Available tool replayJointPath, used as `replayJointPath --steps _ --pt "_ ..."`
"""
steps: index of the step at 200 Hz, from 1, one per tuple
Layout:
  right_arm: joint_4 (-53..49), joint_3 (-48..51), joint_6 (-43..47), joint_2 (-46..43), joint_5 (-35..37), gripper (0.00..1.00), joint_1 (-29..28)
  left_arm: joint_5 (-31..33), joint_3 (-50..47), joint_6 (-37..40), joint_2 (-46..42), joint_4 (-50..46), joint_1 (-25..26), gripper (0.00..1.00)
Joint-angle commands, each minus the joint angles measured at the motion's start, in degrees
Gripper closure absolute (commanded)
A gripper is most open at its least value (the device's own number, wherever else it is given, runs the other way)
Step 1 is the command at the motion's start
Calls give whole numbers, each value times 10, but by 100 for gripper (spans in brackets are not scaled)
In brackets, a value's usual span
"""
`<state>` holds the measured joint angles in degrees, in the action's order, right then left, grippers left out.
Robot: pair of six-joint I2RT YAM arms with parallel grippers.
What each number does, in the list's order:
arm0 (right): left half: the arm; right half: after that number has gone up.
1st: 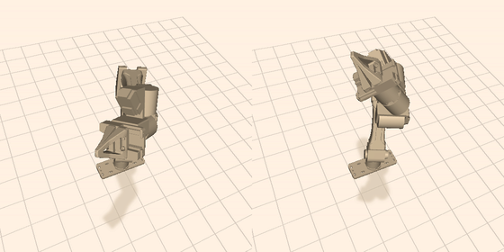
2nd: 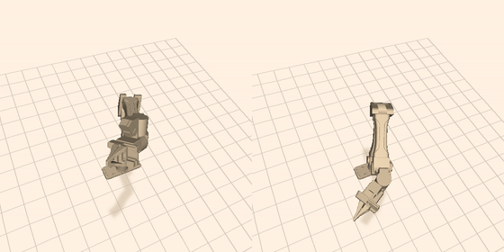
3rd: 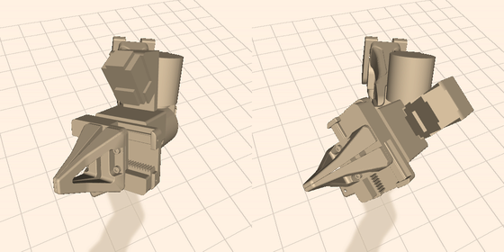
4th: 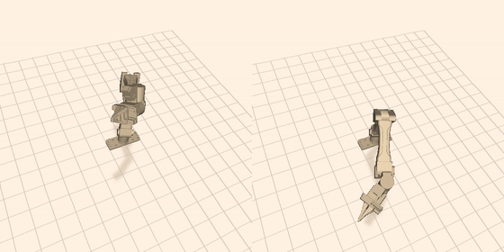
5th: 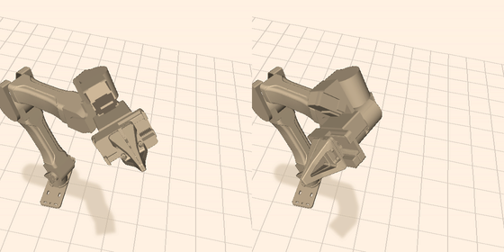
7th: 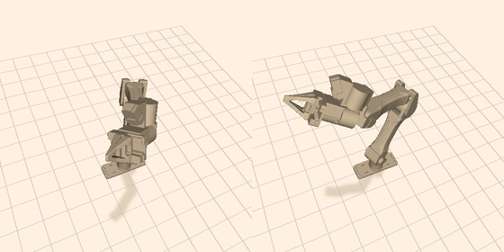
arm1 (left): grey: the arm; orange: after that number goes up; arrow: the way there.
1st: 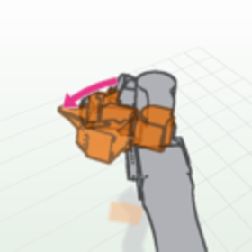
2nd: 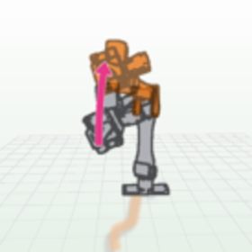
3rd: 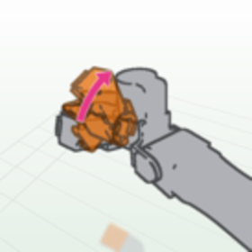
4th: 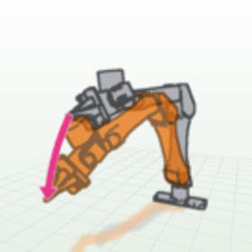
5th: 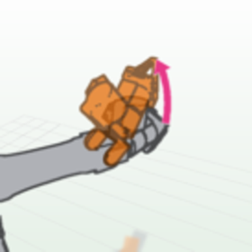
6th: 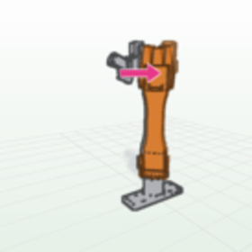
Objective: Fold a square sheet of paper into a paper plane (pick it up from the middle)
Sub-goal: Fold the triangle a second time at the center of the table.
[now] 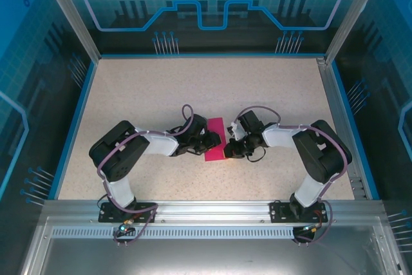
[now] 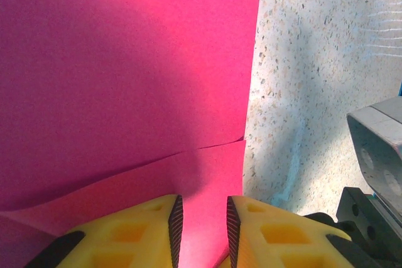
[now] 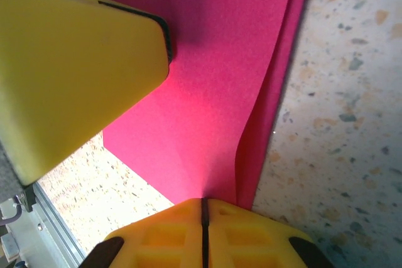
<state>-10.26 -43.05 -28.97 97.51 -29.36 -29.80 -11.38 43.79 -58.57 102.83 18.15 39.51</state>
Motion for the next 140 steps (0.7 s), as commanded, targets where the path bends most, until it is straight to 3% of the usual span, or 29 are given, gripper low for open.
replayJointPath --steps 1,57,90,140 --pt "-46 15 -1 -9 9 91 12 10 -6 7 31 -68 9 70" --pt "-15 -15 -33 -45 -56 91 -4 11 -5 8 30 -70 9 71" --pt "-11 -39 -51 -6 -19 88 -22 10 -2 7 29 -71 8 71" --pt "-23 -10 -49 27 30 88 11 12 -1 9 28 -77 9 71"
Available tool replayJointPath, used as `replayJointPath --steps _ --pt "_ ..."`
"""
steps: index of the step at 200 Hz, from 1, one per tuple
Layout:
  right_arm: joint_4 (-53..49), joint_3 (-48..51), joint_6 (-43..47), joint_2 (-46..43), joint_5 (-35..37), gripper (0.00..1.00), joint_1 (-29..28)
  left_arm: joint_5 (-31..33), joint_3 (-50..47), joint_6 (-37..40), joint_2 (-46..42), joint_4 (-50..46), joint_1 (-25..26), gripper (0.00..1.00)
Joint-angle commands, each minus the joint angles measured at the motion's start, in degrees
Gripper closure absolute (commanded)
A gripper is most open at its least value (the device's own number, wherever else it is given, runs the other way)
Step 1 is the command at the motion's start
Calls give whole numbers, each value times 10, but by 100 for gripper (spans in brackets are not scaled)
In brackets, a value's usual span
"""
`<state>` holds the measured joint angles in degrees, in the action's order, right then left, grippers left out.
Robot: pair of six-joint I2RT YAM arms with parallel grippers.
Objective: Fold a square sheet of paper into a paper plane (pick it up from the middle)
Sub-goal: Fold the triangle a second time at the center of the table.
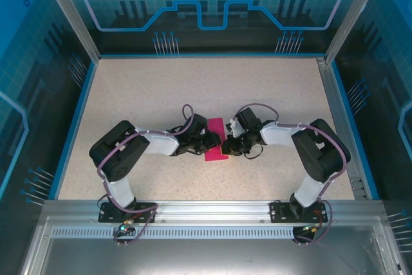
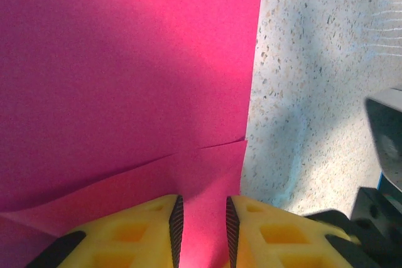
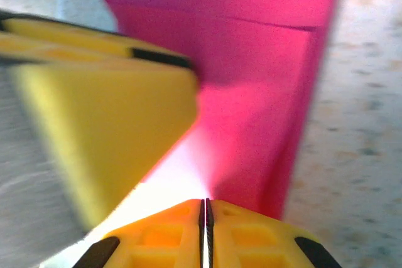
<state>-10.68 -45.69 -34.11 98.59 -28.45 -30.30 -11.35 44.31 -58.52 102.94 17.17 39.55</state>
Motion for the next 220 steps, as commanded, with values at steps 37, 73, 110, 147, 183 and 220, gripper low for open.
replayJointPath --steps 37,73,110,147,183,220 --pt "-27 62 18 10 17 88 42 12 -5 9 31 -69 8 71" --pt "-31 80 46 -6 -35 86 53 13 -3 7 36 -72 7 71" --pt "-43 85 61 -11 -37 85 56 13 0 5 38 -72 7 71" --pt "-33 75 41 -71 -40 84 55 12 -2 7 35 -72 7 71" --pt "-30 39 26 -90 -60 84 33 10 1 8 35 -72 8 71" --pt "-34 -19 -10 -12 -44 85 -11 8 5 8 34 -74 7 71"
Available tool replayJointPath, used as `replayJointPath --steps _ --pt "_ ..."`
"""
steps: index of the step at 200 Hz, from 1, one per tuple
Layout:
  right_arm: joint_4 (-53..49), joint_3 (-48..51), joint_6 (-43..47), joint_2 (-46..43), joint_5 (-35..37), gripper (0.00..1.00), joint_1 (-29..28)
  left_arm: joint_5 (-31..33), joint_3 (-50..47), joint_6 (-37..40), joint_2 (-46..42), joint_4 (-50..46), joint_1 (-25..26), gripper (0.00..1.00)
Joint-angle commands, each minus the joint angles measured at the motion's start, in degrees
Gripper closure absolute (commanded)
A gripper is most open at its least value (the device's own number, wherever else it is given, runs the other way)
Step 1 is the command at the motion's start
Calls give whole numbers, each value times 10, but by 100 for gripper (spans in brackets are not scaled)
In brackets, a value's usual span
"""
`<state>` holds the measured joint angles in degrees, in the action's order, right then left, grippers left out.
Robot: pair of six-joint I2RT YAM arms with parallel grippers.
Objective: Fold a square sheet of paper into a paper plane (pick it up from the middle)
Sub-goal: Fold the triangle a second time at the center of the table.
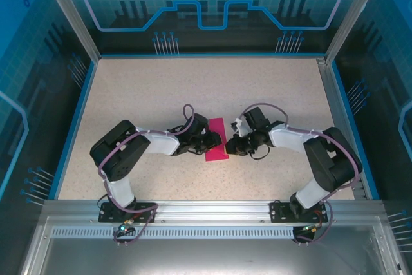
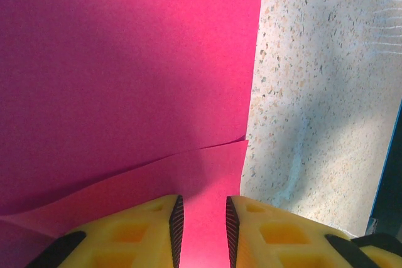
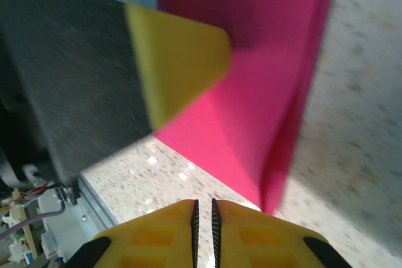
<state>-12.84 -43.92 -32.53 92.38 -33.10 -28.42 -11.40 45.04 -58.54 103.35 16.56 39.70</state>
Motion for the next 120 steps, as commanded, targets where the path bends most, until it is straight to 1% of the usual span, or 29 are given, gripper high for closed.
replayJointPath --steps 1,11,28,45,72,102,120 --pt "-12 -38 -26 52 4 86 -32 9 -2 8 30 -68 6 71" --pt "-21 -47 -28 70 31 87 -37 8 -1 9 30 -71 6 71" --pt "-37 -43 -34 92 61 89 -22 10 -4 11 24 -75 6 71" --pt "-9 -6 -34 89 44 88 -1 14 -7 13 20 -80 6 71" --pt "-18 25 -15 71 30 88 23 14 -7 13 26 -79 6 71" --pt "-22 42 -1 60 0 86 33 13 -1 10 34 -78 6 71" --pt "-28 51 4 55 -1 85 35 13 3 12 35 -81 6 71"
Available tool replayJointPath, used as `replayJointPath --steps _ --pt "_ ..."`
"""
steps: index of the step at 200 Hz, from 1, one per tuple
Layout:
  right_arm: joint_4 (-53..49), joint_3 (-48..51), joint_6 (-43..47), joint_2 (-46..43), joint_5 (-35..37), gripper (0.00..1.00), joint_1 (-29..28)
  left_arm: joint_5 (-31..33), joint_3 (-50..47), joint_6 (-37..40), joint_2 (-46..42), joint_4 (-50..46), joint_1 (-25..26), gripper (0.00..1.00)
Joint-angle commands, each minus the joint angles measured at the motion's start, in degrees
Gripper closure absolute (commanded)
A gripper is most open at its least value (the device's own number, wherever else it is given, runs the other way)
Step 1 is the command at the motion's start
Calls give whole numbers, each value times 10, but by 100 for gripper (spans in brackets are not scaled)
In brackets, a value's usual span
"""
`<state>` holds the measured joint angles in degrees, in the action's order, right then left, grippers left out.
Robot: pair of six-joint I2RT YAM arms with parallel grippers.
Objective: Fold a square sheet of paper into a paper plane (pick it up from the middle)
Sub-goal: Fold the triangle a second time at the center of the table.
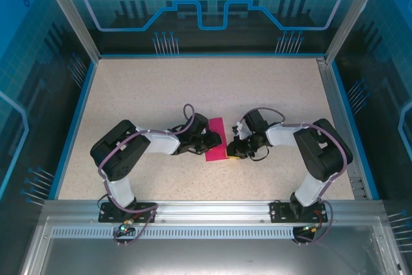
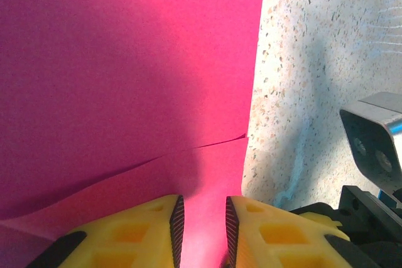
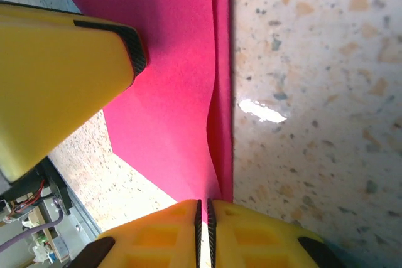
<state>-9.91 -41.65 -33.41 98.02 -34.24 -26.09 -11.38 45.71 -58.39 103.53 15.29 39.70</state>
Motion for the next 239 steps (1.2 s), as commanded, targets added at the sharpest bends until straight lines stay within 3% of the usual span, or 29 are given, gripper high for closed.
replayJointPath --steps 1,92,149,239 --pt "-57 28 13 -1 10 85 12 13 -4 11 34 -68 6 71" --pt "-41 12 -2 -64 -13 83 18 11 -5 10 29 -65 6 71" --pt "7 -37 -37 -13 -19 84 -7 9 0 11 26 -66 6 71" --pt "4 17 -17 38 22 84 1 7 21 28 16 -88 6 70"
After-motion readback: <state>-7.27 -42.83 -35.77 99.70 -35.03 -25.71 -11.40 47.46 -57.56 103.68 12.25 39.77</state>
